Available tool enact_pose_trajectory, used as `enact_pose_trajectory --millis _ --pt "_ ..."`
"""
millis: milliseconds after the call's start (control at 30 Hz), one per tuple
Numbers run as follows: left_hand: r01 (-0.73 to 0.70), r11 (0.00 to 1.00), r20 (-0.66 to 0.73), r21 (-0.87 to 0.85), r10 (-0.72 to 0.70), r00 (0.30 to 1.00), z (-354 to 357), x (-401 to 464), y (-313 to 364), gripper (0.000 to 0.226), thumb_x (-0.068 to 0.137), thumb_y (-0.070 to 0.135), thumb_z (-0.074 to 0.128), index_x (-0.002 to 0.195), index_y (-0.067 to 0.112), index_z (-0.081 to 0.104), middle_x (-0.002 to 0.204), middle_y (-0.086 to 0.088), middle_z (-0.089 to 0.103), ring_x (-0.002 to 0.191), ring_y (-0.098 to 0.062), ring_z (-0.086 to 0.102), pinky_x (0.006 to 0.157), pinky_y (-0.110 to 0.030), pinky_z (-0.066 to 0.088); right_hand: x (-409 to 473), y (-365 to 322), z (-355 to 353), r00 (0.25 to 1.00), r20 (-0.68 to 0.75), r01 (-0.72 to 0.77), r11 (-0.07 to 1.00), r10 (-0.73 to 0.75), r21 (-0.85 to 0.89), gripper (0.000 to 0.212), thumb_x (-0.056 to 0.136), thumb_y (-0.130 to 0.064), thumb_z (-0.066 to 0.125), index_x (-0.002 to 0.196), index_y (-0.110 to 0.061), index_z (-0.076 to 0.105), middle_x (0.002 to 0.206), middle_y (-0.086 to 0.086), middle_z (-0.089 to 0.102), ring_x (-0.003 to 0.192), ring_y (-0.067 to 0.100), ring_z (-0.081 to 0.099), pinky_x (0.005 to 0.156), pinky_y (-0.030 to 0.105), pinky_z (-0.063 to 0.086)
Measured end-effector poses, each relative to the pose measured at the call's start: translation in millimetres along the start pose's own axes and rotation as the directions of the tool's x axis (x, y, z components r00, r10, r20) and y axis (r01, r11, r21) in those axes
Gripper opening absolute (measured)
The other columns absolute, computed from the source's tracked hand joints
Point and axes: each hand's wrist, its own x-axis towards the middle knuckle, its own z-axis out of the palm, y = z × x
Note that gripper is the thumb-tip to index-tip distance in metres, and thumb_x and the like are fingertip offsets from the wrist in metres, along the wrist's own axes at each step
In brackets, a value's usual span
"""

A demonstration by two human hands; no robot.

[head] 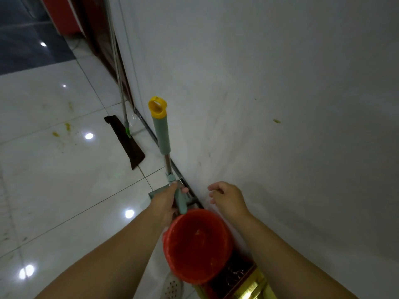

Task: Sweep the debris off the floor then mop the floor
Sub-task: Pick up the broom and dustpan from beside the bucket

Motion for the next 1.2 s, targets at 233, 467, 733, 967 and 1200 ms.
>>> enact_pose_trajectory --millis 233,467,733,967,1200 --pt "-0.036 0.997 -0.007 -0.062 0.036 0.999 -39.7 -11.6 9.0 0.022 0.097 0.028 0.049 0.096 0.007 0.057 0.073 -0.006 0.064 0.063 -0.015 0.059 0.05 -0.027 0.049 -0.2 -39.8 33.1 0.995 0.056 0.089 0.995 -0.087 -0.033 0.025 0.09 -0.004 0.049 0.1 -0.016 0.069 0.086 0.003 0.067 0.08 0.022 0.068 0.073 0.03 0.053" --pt "-0.189 0.979 -0.134 0.077 0.198 0.971 -110.6 -42.2 23.0 0.032 0.099 0.036 0.038 0.089 0.011 0.055 0.07 -0.003 0.051 0.056 -0.014 0.043 0.051 -0.025 0.04 -16.9 -86.9 93.0 0.976 0.184 0.123 0.991 -0.113 -0.045 0.024 0.093 -0.002 0.046 0.101 -0.012 0.067 0.088 0.006 0.066 0.068 0.013 0.063 0.069 0.026 0.052" --pt "-0.226 0.964 -0.153 0.14 0.247 0.957 -221.3 -91.8 48.4 0.04 0.098 0.045 0.037 0.081 0.013 0.053 0.062 0.0 0.049 0.05 -0.012 0.041 0.044 -0.022 0.037 -75.9 -176.7 192.2 0.925 0.326 0.209 0.978 -0.196 -0.004 0.027 0.095 -0.002 0.042 0.112 -0.007 0.061 0.079 0.005 0.06 0.063 0.01 0.056 0.06 0.02 0.047" --pt "-0.274 0.957 -0.189 0.096 0.287 0.939 -309.6 -136.5 57.7 0.041 0.101 0.04 0.029 0.08 0.012 0.049 0.059 -0.001 0.047 0.046 -0.012 0.038 0.041 -0.02 0.031 -136.8 -261.1 280.1 0.919 0.388 0.105 0.993 -0.074 -0.058 0.022 0.097 -0.021 0.042 0.097 -0.009 0.06 0.062 0.013 0.062 0.046 0.016 0.05 0.044 0.022 0.041" --pt "-0.373 0.919 -0.292 0.125 0.393 0.872 -395.6 -165.9 64.0 0.042 0.099 0.042 0.037 0.083 0.008 0.055 0.076 -0.01 0.056 0.071 -0.022 0.051 0.062 -0.029 0.041 -189.6 -304.5 355.6 0.67 0.694 -0.201 0.964 0.264 -0.173 0.04 0.089 -0.046 0.057 0.097 -0.007 0.053 0.064 0.012 0.064 0.043 0.01 0.051 0.037 0.013 0.037"
